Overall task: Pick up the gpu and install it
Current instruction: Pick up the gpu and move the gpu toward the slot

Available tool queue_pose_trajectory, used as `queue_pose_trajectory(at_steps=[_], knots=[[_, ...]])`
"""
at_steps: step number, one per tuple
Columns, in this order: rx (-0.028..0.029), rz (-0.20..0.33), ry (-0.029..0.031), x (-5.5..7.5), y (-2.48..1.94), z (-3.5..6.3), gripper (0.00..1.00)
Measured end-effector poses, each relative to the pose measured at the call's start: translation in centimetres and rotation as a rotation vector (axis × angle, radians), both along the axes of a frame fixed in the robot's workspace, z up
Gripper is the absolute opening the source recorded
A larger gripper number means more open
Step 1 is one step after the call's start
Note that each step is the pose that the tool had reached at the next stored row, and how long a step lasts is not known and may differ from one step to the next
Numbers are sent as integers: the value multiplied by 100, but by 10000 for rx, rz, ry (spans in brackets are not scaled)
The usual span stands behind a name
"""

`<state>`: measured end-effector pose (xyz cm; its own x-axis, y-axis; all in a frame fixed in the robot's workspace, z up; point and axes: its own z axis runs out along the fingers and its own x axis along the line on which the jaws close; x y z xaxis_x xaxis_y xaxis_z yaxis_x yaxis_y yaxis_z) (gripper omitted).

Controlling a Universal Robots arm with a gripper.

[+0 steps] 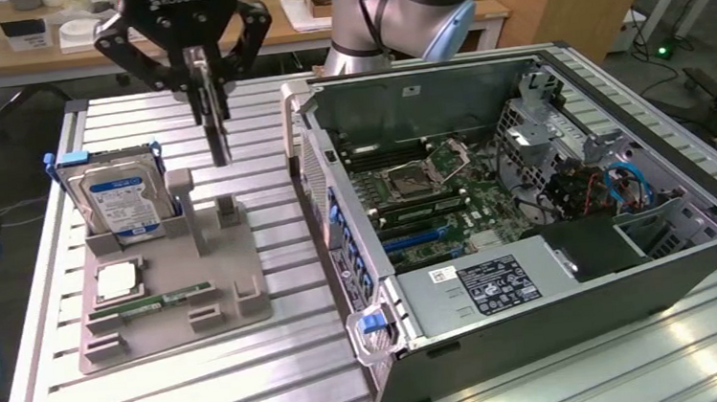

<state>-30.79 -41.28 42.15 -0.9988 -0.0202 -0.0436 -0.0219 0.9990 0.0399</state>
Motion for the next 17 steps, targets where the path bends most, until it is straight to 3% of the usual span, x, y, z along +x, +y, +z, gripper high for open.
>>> queue_pose_trajectory(at_steps=[17], knots=[[1, 0, 0, 746, 0, -3, 27]])
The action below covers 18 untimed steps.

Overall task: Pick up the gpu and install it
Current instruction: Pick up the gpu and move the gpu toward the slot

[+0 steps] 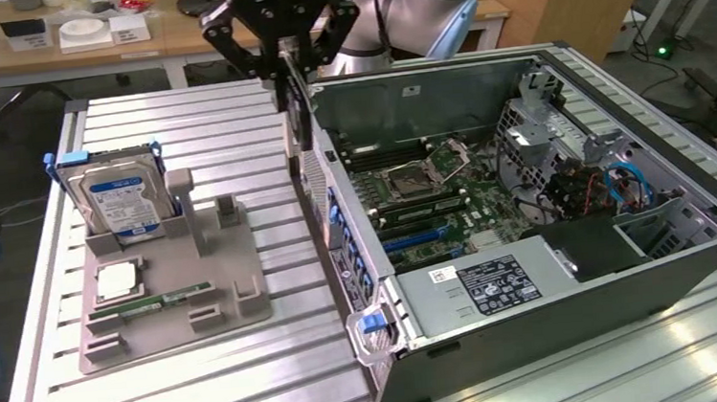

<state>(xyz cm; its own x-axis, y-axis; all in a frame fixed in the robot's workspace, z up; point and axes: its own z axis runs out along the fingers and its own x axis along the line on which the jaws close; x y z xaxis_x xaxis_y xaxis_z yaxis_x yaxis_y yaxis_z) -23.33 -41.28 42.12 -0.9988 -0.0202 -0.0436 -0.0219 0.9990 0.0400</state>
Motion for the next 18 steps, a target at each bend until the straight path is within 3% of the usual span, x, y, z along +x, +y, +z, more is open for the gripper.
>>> queue_pose_trajectory(at_steps=[18], knots=[[-1, -12, 0, 617, 0, -22, 27]])
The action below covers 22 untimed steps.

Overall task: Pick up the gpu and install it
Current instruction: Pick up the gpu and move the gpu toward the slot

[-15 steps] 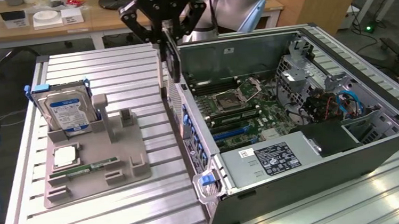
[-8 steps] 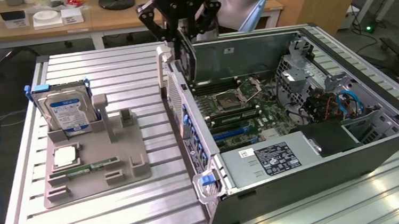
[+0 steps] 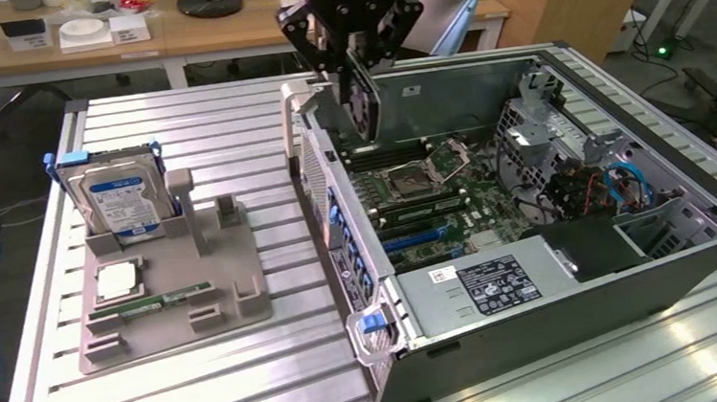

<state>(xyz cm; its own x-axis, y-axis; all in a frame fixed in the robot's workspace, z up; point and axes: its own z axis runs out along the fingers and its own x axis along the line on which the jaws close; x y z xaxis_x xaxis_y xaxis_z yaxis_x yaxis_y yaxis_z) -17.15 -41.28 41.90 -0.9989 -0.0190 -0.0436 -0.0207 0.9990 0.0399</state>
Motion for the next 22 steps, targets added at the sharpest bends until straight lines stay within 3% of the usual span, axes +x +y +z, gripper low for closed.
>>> queue_pose_trajectory(at_steps=[22], knots=[[0, -166, 0, 616, 0, -47, 27]])
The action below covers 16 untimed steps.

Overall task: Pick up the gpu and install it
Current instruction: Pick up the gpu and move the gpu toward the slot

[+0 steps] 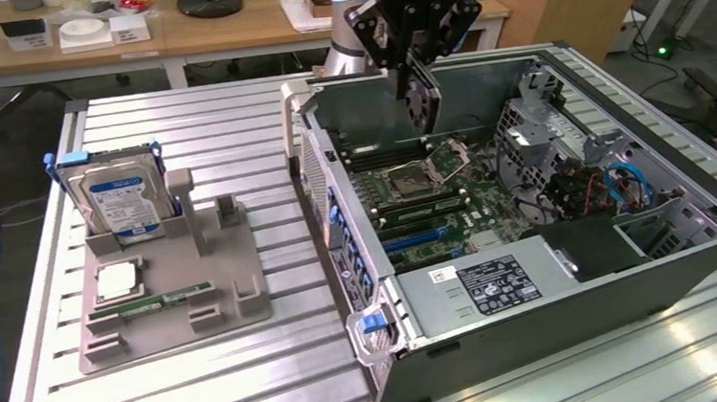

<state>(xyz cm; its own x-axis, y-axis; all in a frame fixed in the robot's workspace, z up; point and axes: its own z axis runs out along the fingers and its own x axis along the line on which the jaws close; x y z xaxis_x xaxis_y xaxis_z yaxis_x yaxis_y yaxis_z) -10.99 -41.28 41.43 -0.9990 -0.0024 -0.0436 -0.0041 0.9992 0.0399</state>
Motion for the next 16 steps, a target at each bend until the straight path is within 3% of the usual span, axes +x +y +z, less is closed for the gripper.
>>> queue_pose_trajectory(at_steps=[16], knots=[[1, -41, 0, 556, 0, -25, 27]])
